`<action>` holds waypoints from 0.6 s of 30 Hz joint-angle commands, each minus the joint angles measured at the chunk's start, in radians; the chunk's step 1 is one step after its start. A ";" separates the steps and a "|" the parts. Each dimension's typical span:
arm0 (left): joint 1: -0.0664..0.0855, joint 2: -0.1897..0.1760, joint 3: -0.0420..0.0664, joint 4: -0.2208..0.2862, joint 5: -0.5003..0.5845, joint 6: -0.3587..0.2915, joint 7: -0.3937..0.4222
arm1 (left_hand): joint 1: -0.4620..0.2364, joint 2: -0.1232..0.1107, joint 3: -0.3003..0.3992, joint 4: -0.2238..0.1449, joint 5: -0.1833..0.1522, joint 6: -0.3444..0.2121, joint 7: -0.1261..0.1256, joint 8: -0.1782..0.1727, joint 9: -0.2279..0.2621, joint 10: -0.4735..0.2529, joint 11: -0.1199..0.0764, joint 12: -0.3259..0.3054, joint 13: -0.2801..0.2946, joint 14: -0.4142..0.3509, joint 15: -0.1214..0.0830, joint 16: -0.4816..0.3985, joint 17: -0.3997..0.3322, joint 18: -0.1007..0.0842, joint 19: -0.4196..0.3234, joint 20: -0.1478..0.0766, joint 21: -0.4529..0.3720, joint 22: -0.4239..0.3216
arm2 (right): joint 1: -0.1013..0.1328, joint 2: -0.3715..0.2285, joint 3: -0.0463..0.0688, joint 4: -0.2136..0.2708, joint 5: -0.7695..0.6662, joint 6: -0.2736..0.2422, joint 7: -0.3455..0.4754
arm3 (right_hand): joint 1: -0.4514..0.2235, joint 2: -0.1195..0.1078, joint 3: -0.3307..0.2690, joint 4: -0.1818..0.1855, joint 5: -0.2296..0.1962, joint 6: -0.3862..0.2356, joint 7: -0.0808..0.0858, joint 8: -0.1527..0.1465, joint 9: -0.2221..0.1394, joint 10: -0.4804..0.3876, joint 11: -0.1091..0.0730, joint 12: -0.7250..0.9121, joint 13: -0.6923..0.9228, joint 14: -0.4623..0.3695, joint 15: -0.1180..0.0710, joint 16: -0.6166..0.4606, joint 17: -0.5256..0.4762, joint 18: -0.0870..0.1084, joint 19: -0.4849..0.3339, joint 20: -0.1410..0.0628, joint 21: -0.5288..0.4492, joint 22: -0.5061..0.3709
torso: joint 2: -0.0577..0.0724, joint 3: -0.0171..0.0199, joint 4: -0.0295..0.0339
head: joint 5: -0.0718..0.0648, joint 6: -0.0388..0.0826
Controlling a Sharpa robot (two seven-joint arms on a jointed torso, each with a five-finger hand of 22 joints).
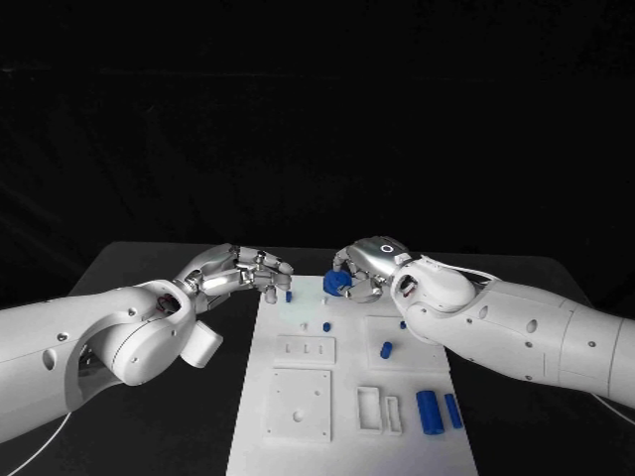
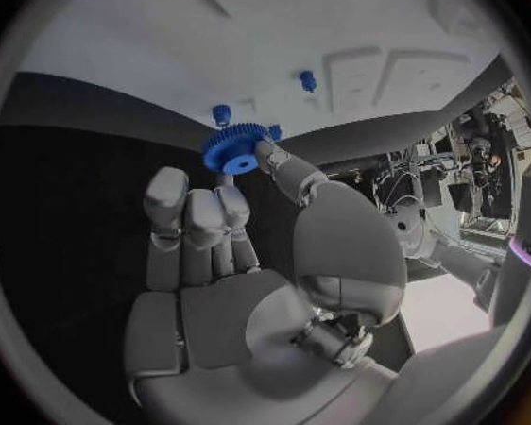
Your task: Assemble the parts on the task board
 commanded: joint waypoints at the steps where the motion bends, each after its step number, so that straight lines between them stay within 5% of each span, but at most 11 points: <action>1: 0.001 0.004 0.000 0.002 -0.006 0.011 0.009 | 0.010 -0.001 0.006 0.000 -0.002 -0.006 -0.002 -0.005 0.001 -0.010 0.000 -0.005 0.001 0.003 0.004 -0.006 -0.002 0.003 -0.008 -0.014 -0.005 -0.001 | 0.000 0.012 -0.005 -0.009 -0.044 -0.015 -0.017 | 0.002 -0.009 0.003 0.002 0.001 0.073 0.015 -0.003 0.031 0.006 0.002 0.005 0.000 0.006 -0.002 -0.003 0.002 0.084 0.007 0.000 0.006 0.015 | 0.001 -0.0009 0.0021 | -0.001 0.001; 18: 0.001 0.018 0.000 -0.002 -0.006 0.011 0.008 | 0.010 -0.001 0.006 0.001 -0.001 -0.006 -0.002 -0.005 0.002 -0.010 0.001 -0.005 0.002 0.003 0.004 -0.006 -0.002 0.003 -0.008 -0.014 -0.004 -0.001 | -0.028 0.084 -0.034 -0.070 -0.040 0.021 -0.021 | 0.000 -0.013 0.006 0.011 -0.004 0.071 0.016 -0.005 0.032 0.005 0.003 0.004 -0.002 0.006 -0.002 -0.004 0.002 0.084 0.008 0.000 0.006 0.015 | 0.002 -0.0012 0.0049 | 0.010 -0.003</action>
